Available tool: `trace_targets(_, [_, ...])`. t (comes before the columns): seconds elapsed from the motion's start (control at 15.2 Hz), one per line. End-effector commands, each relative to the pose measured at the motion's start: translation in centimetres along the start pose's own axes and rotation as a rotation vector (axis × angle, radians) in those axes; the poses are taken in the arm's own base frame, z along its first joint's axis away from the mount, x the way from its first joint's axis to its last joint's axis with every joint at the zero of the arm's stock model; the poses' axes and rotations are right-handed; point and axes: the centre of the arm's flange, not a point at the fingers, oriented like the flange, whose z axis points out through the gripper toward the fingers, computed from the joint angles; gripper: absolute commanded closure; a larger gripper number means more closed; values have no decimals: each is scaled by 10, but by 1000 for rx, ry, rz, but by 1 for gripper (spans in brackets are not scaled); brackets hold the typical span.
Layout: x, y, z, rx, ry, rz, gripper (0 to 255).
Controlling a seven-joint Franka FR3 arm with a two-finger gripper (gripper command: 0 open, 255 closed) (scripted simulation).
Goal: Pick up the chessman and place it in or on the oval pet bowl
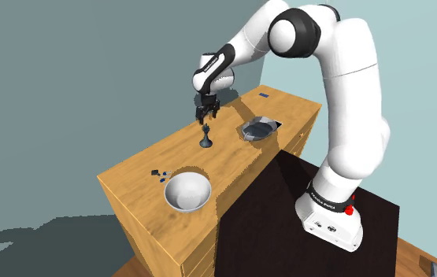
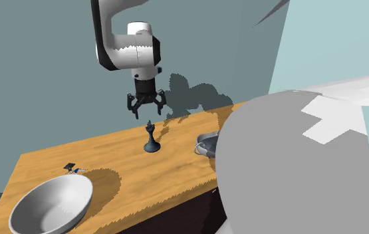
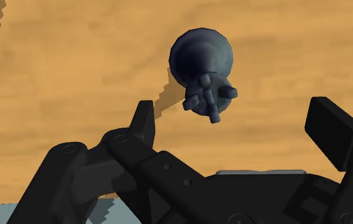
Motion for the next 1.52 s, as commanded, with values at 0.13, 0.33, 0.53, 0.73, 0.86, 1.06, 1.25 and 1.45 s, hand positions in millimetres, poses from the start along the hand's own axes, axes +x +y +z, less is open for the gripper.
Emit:
trace_targets(0.13, [12,5,27,-3,-2,-4,0])
trace_targets(0.33, [12,5,43,-3,-2,-4,0])
trace_targets(0.53, [12,5,56,-3,-2,-4,0])
trace_targets(0.73, [12,5,56,-3,-2,-4,0])
trace_targets(0.86, [12,5,56,-3,-2,-4,0])
trace_targets(1.06, [12,5,56,-3,-2,-4,255])
trace_targets(1.25, [12,5,56,-3,-3,-4,255])
trace_targets(1.45, [12,5,56,-3,-2,-4,255])
